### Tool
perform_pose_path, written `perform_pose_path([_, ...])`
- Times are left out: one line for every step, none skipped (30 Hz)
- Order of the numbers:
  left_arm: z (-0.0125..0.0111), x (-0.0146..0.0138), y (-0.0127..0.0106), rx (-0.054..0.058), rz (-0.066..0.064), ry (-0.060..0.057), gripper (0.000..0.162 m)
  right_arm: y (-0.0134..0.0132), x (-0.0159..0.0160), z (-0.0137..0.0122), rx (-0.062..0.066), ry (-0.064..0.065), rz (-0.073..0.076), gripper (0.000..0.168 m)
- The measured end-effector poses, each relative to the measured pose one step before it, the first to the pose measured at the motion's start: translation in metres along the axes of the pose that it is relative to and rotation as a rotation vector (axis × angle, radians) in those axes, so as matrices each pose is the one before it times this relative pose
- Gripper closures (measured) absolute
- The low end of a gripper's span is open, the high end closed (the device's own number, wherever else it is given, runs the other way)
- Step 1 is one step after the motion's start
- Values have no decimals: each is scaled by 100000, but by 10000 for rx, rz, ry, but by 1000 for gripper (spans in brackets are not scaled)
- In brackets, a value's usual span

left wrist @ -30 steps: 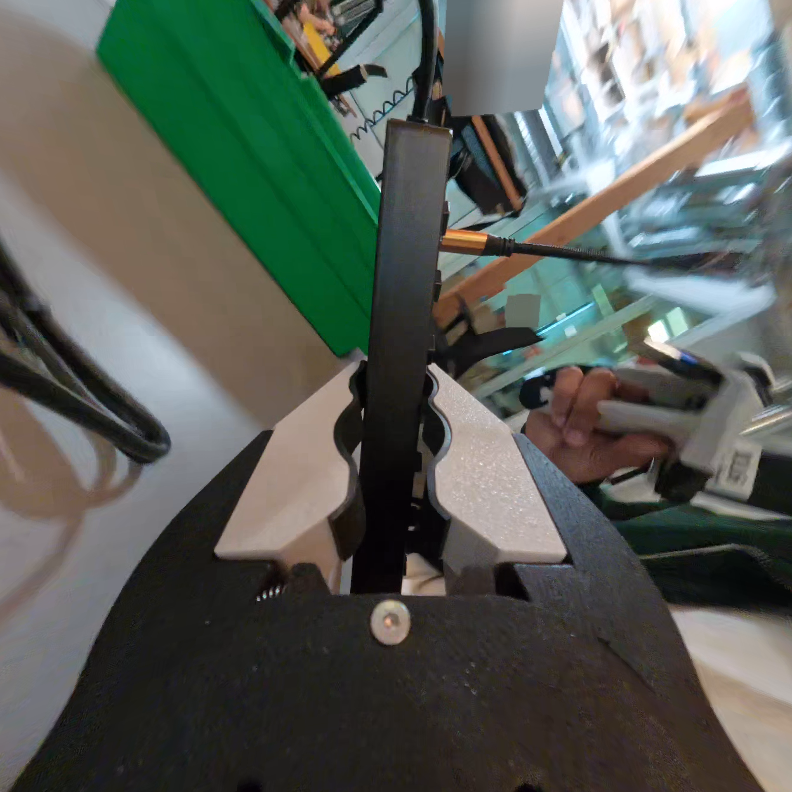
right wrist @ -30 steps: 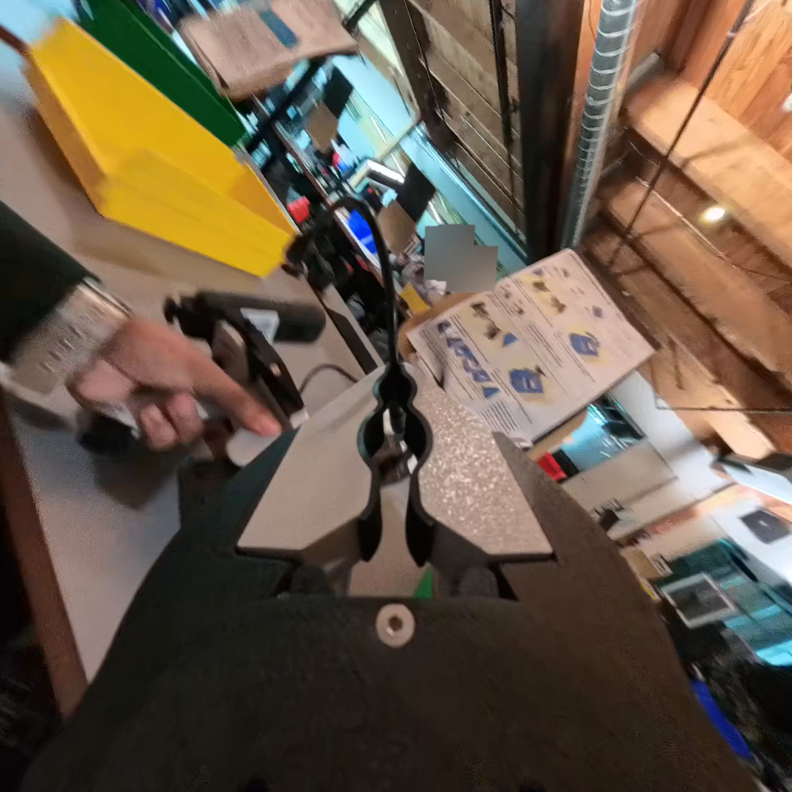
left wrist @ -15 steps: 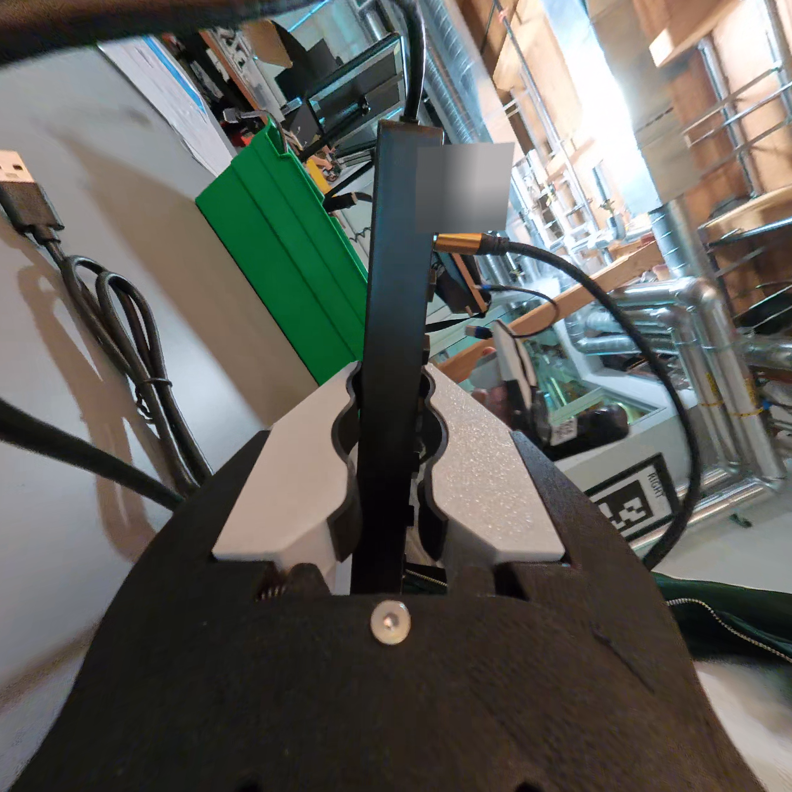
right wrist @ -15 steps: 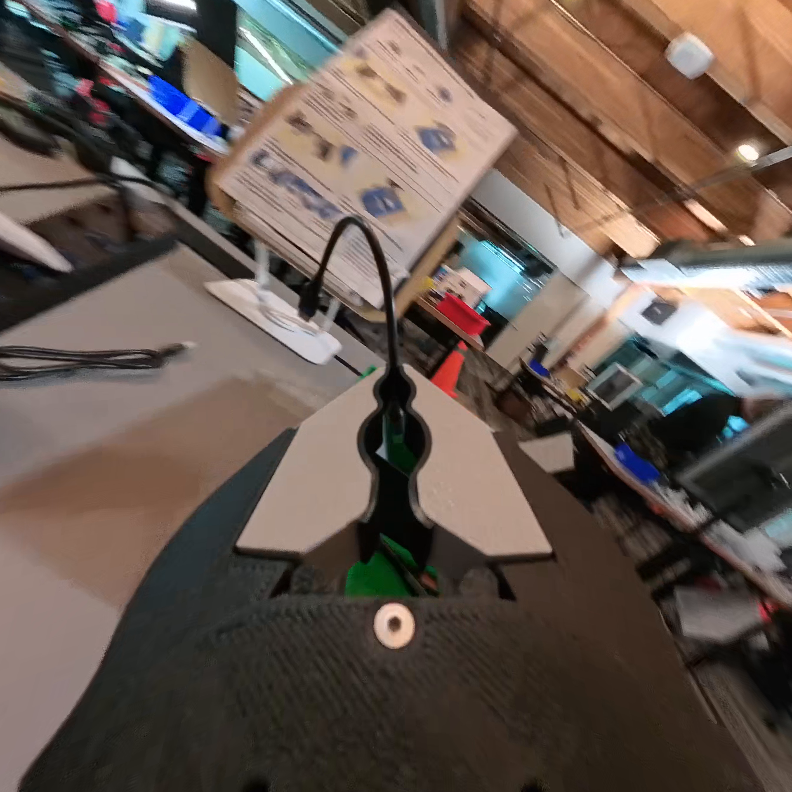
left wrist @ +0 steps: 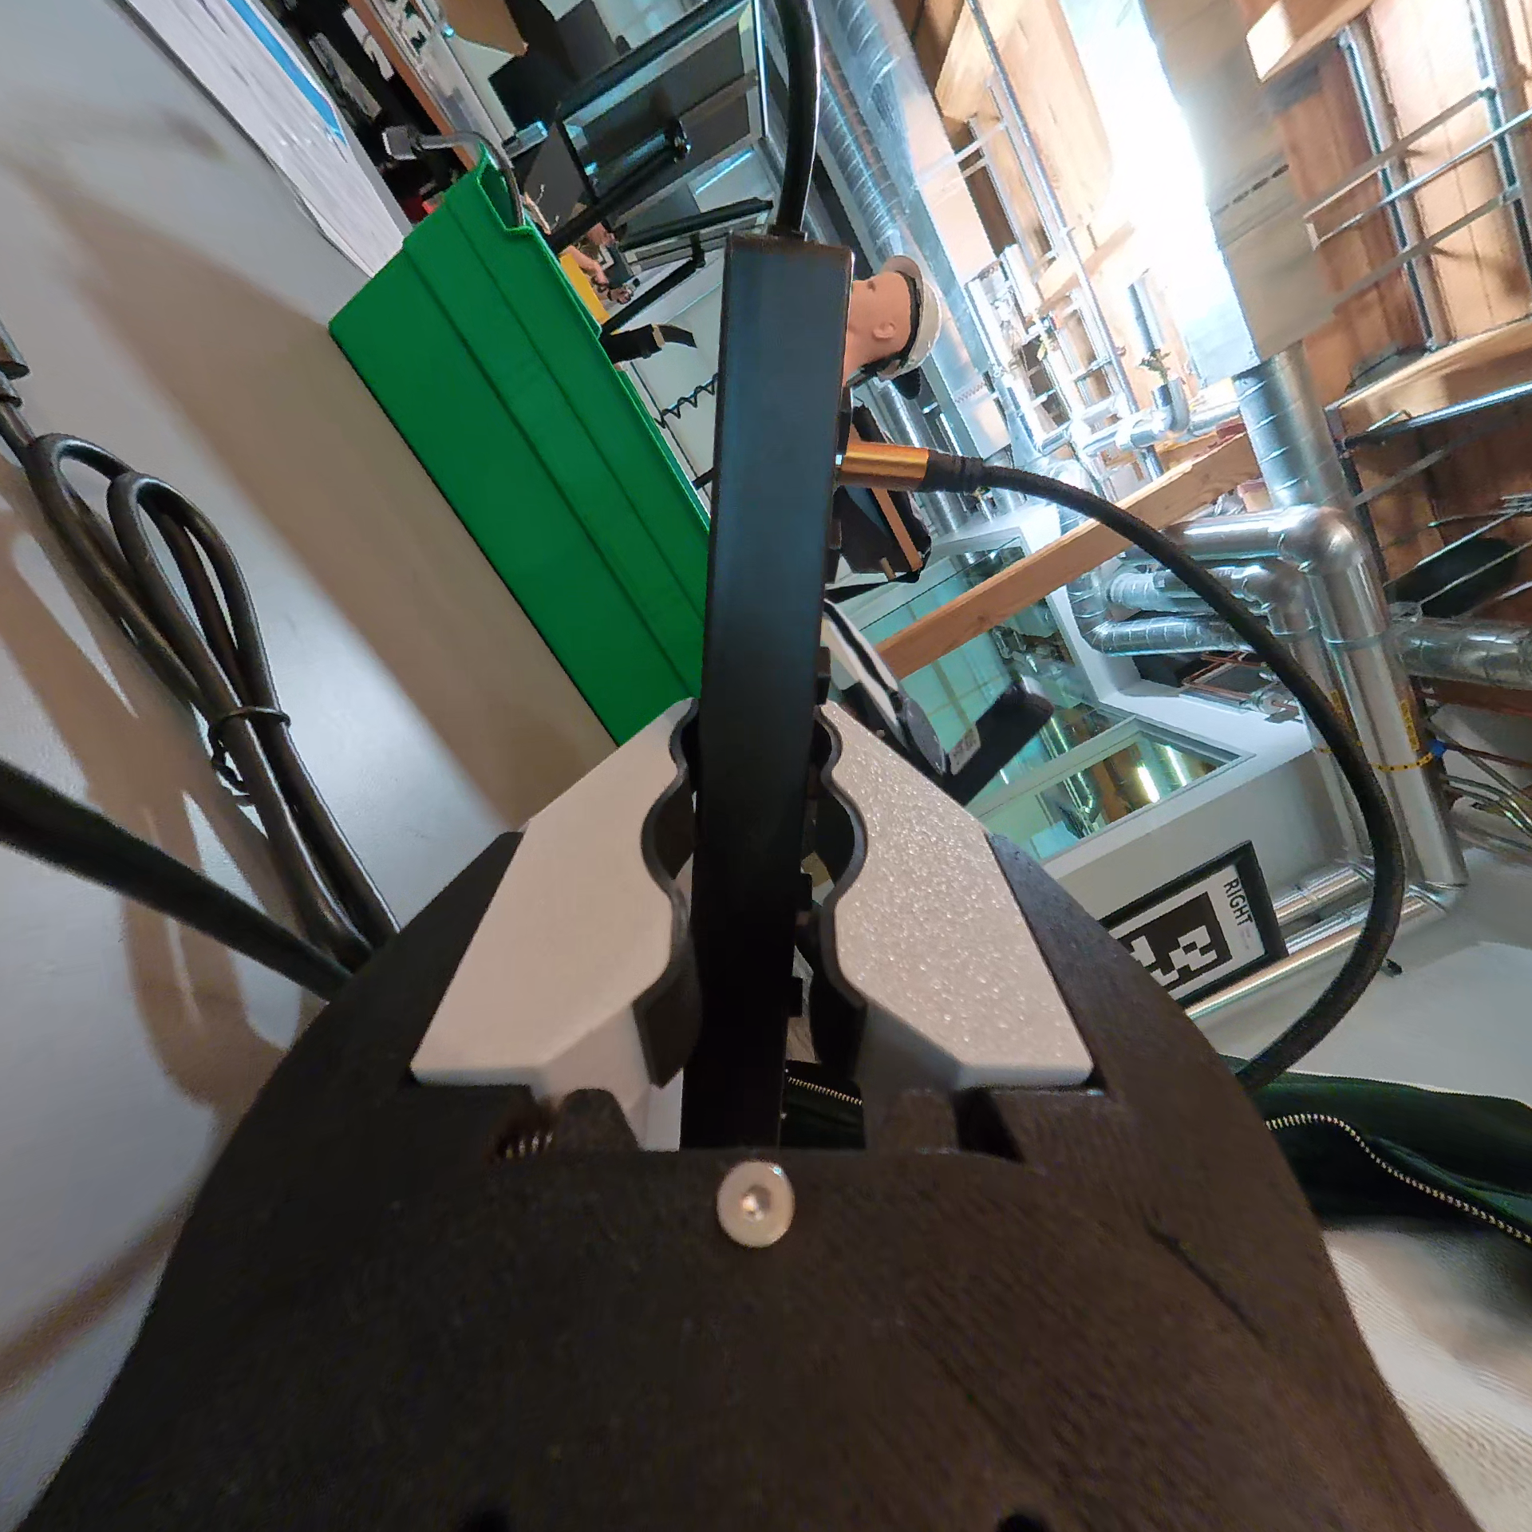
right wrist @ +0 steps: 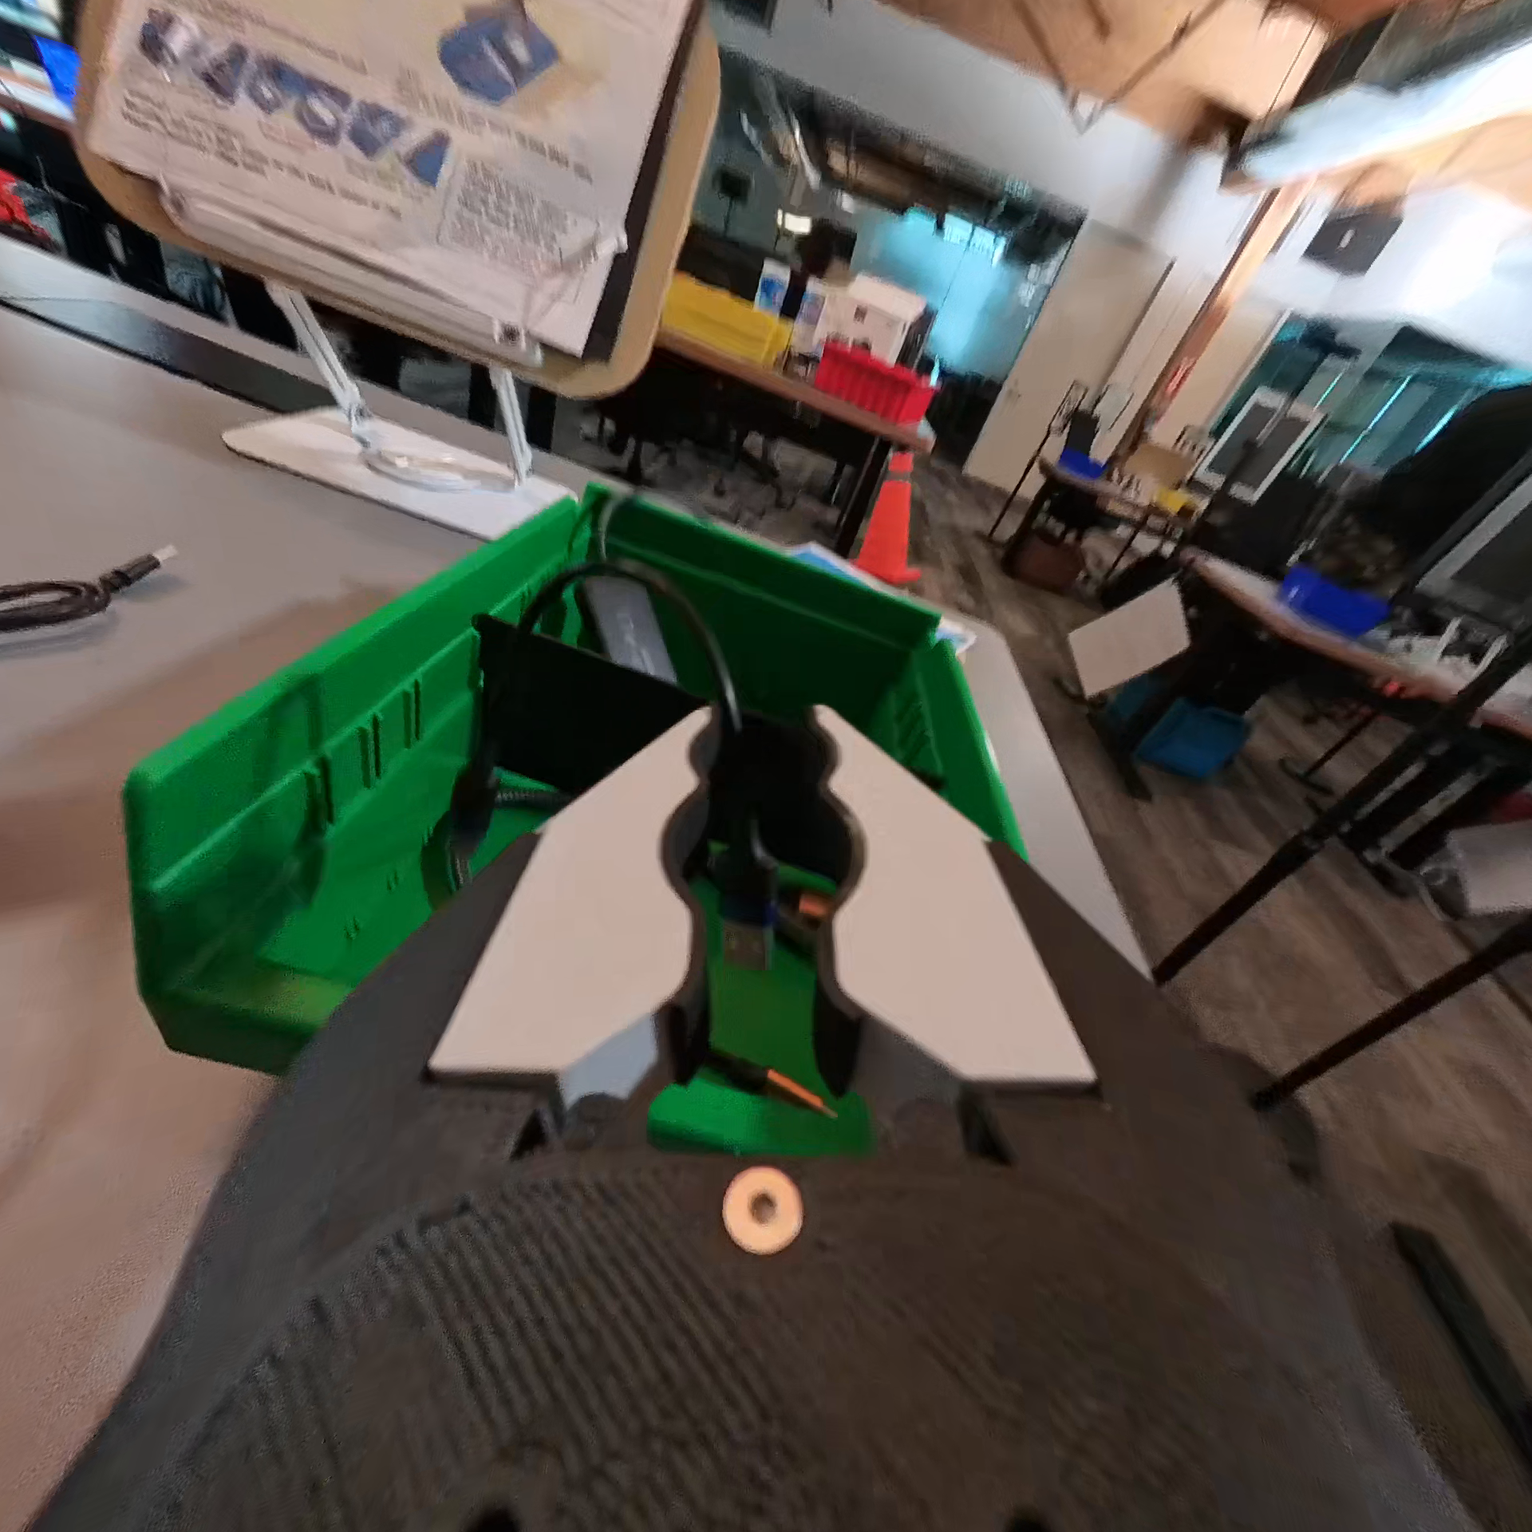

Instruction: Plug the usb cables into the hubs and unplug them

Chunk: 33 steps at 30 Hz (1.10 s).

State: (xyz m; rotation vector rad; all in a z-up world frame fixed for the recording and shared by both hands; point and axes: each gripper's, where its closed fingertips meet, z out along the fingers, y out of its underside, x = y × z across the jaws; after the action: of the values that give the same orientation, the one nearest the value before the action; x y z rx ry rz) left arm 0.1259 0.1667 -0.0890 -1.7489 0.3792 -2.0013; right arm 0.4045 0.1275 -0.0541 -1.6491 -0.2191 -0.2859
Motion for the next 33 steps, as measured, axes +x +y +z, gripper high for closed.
perform_pose_path([36, 43, 72, -33, 9, 16, 140, 1021, -48, 384, -520, -52, 157, 139])
perform_pose_path([38, 35, 59, -34, 15, 11, 140, 917, 11, 341, -496, -11, 129, 131])
perform_pose_path([45, 26, 82, -34, 20, 6, 140, 537, 133, 209, -308, 81, 79, 128])
perform_pose_path([43, 7, 73, -40, 16, -2, 140, 79, 157, 49, -52, 97, 43, 128])
perform_pose_path([42, -25, 92, -52, 12, -10, 140, -218, 50, -64, 117, 35, 43, 127])
perform_pose_path([42, -37, 91, -52, 11, -19, 140, -286, -48, -106, 162, -12, 57, 126])
perform_pose_path([42, -32, 77, -36, 16, -18, 140, -215, -134, -61, 130, -69, 59, 126])
perform_pose_path([46, -2, 77, -30, 9, -3, 140, -137, -247, -15, 78, -134, 46, 124])
perform_pose_path([42, 5, 72, -36, -5, 8, 140, -1, -234, 61, 3, -110, 18, 121])
perform_pose_path([36, 1, 71, -30, -3, 2, 140, 156, -168, 107, -95, -54, -27, 118])
perform_pose_path([35, -19, 59, -16, 5, -13, 140, 294, -157, 132, -170, -41, -77, 116])
perform_pose_path([19, -6, 39, -13, 4, -7, 140, 421, -115, 152, -249, -18, -105, 114])
perform_pose_path([9, 9, 24, -15, -2, 7, 140, 619, 20, 170, -377, 57, -112, 114])
perform_pose_path([11, 9, 20, -13, -4, 6, 140, 714, 189, 170, -451, 146, -106, 116])
perform_pose_path([6, -13, 19, -3, -1, -7, 140, 625, 231, 144, -397, 149, -89, 117])
perform_pose_path([-9, -23, -1, 3, -4, -13, 140, 292, 254, 55, -207, 144, -30, 116])
perform_pose_path([-2, -32, 0, 1, -9, -12, 140, -152, 262, -81, 67, 135, 56, 115])
perform_pose_path([3, -31, 20, -6, -9, -14, 140, -504, 198, -215, 274, 79, 118, 116])
perform_pose_path([12, -47, 20, -9, 0, -26, 140, -694, 202, -309, 380, 80, 142, 116])
perform_pose_path([20, -28, 42, -13, 22, -24, 140, -745, 259, -338, 404, 126, 121, 116])
perform_pose_path([27, -11, 47, -24, 43, -29, 140, -645, 335, -333, 331, 181, 80, 117])
perform_pose_path([37, -17, 76, -38, 68, -40, 140, -522, 427, -284, 250, 245, 51, 118])
perform_pose_path([51, -10, 91, -51, 91, -54, 140, -507, 418, -272, 253, 242, 28, 119])
perform_pose_path([43, -29, 90, -53, 138, -86, 140, -605, 309, -287, 300, 190, 14, 119])
perform_pose_path([45, -29, 85, -54, 200, -123, 140, -733, 119, -323, 349, 118, 13, 120])
perform_pose_path([38, -28, 64, -49, 262, -150, 140, -904, -238, -350, 400, -25, 42, 122])
perform_pose_path([21, 10, 38, -38, 322, -166, 140, -1102, -757, -382, 449, -236, 101, 124])
perform_pose_path([9, 16, 9, -29, 367, -184, 140, -1261, -1361, -356, 480, -474, 133, 126])
perform_pose_path([2, -16, -20, -20, 419, -221, 141, -1309, -1930, -288, 463, -666, 114, 128])
perform_pose_path([-16, -41, -65, 14, 483, -275, 141, -1234, -2300, -123, 387, -745, 84, 131])
perform_pose_path([-43, -65, -106, 28, 524, -310, 141, -1081, -2515, 66, 283, -769, 92, 133])
perform_pose_path([-50, -22, -93, 16, 552, -289, 141, -869, -2641, 244, 176, -786, 163, 134])
perform_pose_path([-45, 13, -99, 8, 583, -280, 141, -582, -2625, 412, 68, -777, 292, 134])
